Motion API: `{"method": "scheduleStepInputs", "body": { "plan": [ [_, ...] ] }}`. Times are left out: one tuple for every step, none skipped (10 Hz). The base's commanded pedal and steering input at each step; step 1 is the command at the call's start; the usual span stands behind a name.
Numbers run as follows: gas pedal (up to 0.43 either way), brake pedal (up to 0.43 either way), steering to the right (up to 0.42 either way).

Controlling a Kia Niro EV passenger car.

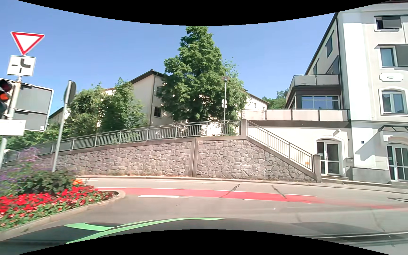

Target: Follow the waypoints while adhering to traffic rules and regulations

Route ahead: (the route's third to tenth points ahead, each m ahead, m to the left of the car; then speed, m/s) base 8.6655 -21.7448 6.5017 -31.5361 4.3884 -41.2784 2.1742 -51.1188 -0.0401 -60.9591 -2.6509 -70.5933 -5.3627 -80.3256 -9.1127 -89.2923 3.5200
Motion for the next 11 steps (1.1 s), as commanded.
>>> {"method": "scheduleStepInputs", "body": {
  "plan": [
    [0.067, 0.0, 0.43],
    [0.087, 0.0, 0.427],
    [0.098, 0.0, 0.423],
    [0.098, 0.0, 0.419],
    [0.11, 0.0, 0.416],
    [0.11, 0.0, 0.415],
    [0.118, 0.0, 0.415],
    [0.13, 0.0, 0.415],
    [0.13, 0.0, 0.415],
    [0.13, 0.0, 0.416],
    [0.138, 0.0, 0.42]
  ]
}}
